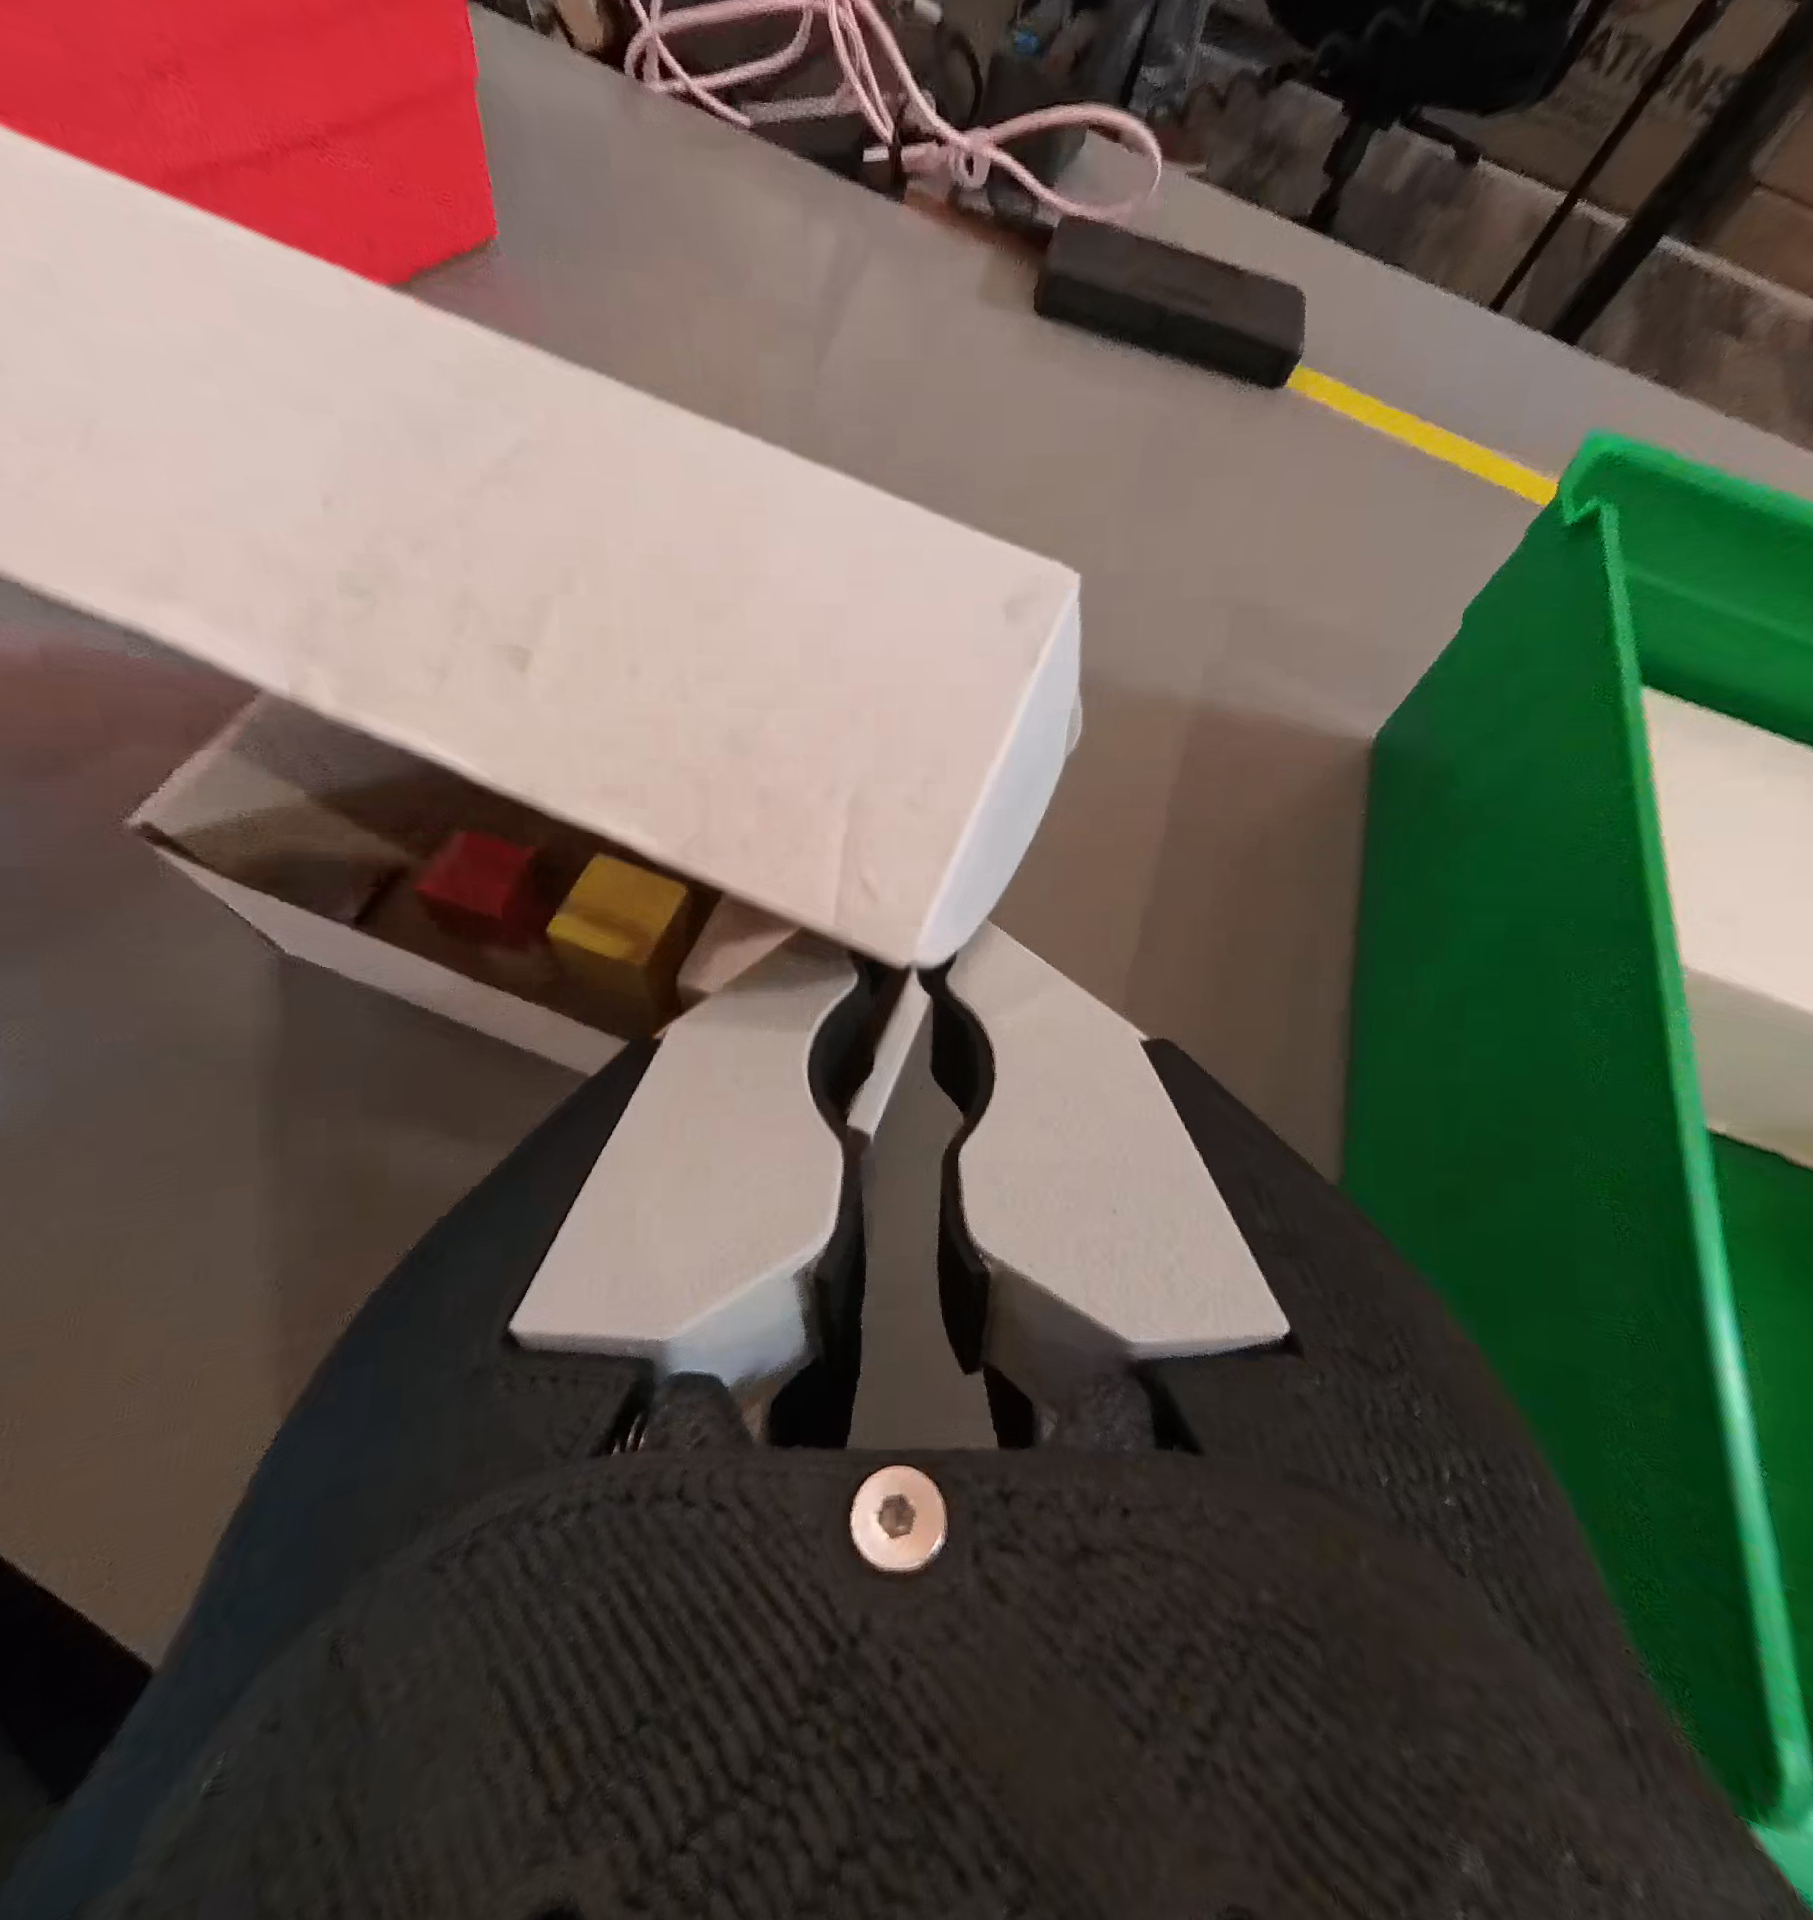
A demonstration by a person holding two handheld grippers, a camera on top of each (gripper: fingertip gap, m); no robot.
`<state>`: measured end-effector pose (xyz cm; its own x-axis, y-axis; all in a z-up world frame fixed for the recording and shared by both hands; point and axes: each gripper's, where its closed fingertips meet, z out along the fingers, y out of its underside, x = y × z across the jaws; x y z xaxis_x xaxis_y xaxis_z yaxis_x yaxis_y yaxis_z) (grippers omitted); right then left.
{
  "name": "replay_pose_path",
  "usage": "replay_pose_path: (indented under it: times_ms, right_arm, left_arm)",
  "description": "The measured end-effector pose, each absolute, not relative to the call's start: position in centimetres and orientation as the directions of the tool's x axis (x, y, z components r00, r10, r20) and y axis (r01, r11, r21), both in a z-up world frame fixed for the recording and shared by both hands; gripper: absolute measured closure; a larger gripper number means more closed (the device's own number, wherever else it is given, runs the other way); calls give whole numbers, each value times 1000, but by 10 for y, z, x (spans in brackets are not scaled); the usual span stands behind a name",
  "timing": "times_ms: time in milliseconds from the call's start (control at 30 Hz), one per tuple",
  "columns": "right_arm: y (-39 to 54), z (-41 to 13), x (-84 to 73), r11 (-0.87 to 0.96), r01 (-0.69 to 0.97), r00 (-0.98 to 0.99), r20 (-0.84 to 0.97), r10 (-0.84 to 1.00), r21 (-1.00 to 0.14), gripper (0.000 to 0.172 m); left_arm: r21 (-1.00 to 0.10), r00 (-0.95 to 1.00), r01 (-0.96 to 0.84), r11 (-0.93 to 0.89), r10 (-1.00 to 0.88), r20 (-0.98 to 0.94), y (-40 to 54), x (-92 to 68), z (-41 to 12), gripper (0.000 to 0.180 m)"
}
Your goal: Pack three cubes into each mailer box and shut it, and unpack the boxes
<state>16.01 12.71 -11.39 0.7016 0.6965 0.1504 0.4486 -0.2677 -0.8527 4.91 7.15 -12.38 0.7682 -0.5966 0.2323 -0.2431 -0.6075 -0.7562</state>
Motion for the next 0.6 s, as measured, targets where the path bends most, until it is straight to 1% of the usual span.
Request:
replay_pose_path:
  times_ms: [33,100,167,200,233,300,367,400,467,533,600]
  right_arm:
    - [124,-118,162,-281,453,701,143,698,-846,162]
    - [111,-125,170,-337,474,685,100,722,-813,136]
    - [101,-125,191,-375,509,689,105,717,-775,144]
    - [102,-117,203,-369,499,706,121,697,-784,148]
    - [106,-102,212,-349,461,733,128,668,-816,151]
    - [117,-57,214,-235,319,769,107,630,-918,172]
    - [120,-17,197,-91,203,742,92,664,-975,172]
    - [120,-8,184,-45,203,716,117,689,-978,172]
    - [129,-6,164,18,279,693,214,689,-960,172]
    - [135,-20,149,1,357,655,251,713,-934,172]
    - [137,-32,143,-35,371,640,228,734,-928,172]
  left_arm:
    - [-740,749,-241,-628,-605,271,64,51,-127,180]
    - [-714,694,-209,-668,-616,373,44,54,-126,180]
    - [-722,689,-141,-678,-590,420,31,42,-116,180]
    - [-745,708,-99,-660,-573,413,30,32,-109,180]
    - [-783,733,-52,-620,-556,392,33,21,-98,180]
    - [-878,767,24,-477,-554,322,46,10,-64,180]
    - [-948,785,23,-316,-582,213,56,16,-31,180]
    - [-963,791,-15,-267,-593,153,59,23,-23,180]
    - [-965,793,-101,-240,-606,68,69,39,-20,180]
    - [-949,776,-149,-277,-628,62,76,54,-27,180]
    - [-932,759,-174,-318,-646,78,80,64,-38,180]
